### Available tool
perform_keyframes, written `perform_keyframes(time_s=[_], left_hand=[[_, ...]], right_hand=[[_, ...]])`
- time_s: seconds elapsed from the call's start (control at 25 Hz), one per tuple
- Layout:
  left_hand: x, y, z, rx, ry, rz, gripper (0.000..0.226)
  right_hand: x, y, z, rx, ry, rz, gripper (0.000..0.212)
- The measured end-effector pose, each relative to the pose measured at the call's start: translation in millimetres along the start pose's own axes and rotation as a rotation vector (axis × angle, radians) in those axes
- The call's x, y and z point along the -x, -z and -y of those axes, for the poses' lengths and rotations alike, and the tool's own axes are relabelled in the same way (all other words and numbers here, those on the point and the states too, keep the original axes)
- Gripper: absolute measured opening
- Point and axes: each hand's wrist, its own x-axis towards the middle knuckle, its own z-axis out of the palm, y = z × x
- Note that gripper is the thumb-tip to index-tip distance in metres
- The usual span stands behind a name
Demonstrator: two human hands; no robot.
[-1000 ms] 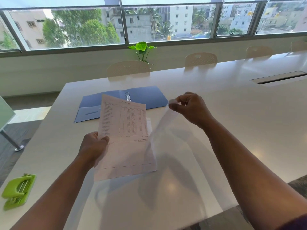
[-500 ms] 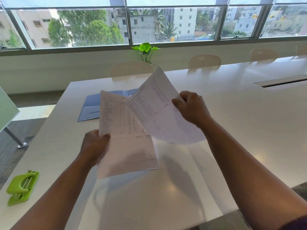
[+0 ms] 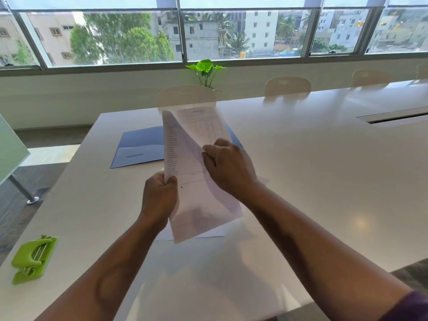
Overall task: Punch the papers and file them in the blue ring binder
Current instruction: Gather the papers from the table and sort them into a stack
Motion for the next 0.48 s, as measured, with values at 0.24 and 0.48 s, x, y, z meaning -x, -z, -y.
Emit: perform_keyframes(time_s=[0.24, 0.48], left_hand=[[7.5, -8.0, -6.0, 0.112, 0.009, 0.063, 0.02], [10.1, -5.5, -2.9, 0.161, -0.025, 0.086, 0.023]], right_hand=[[12.0, -25.7, 27.5, 0.028, -0.02, 0.031, 0.025], [23.4, -37.1, 37.6, -0.074, -0.078, 0.098, 0.047]])
